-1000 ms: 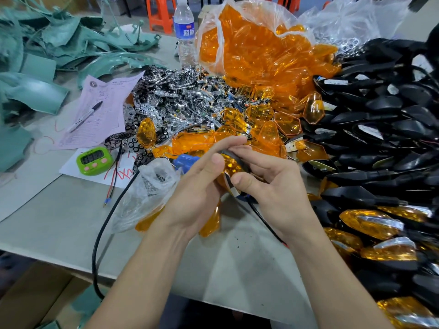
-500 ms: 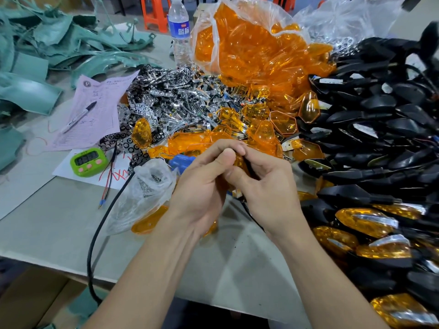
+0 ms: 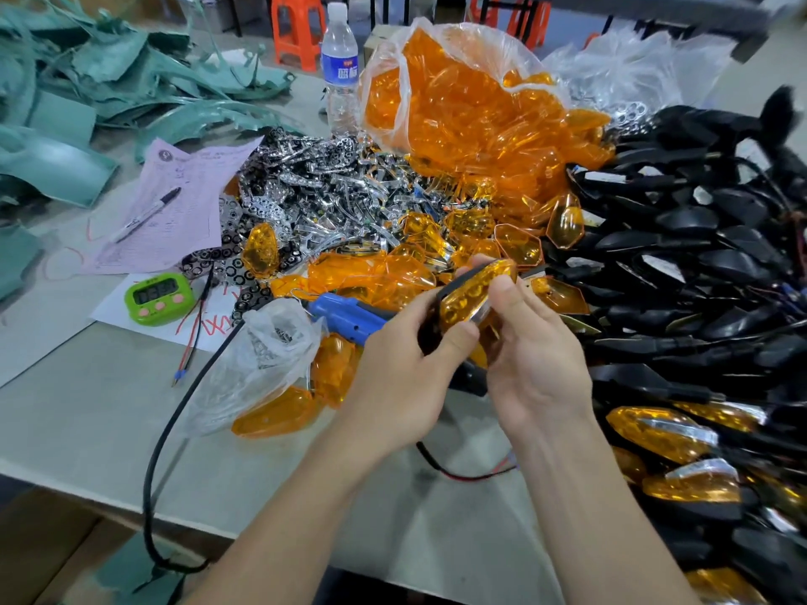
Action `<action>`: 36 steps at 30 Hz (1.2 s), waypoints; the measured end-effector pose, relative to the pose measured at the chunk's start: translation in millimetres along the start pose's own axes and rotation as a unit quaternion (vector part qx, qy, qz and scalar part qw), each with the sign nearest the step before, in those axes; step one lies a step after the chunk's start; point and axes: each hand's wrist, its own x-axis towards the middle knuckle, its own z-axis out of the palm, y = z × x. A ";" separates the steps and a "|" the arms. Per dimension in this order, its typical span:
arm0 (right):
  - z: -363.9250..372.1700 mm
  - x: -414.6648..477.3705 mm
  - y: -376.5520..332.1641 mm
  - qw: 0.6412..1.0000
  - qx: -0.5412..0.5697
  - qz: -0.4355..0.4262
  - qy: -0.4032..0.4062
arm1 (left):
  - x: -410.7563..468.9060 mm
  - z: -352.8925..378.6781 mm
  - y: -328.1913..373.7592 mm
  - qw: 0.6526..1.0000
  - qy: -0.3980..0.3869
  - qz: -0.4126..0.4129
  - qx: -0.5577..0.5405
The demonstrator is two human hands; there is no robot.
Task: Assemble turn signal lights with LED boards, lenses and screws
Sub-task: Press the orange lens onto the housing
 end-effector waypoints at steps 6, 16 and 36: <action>-7.7 3.9 5.0 0.992 0.056 0.031 -0.113 | -4.8 -4.4 8.3 0.966 0.093 0.065 0.233; -26.5 18.3 -25.1 0.968 -0.150 0.020 -0.200 | 2.5 -19.5 7.8 0.933 0.052 0.126 0.332; -18.4 10.6 25.4 0.968 0.166 0.173 0.075 | 4.1 10.3 -22.7 0.981 0.116 0.048 0.149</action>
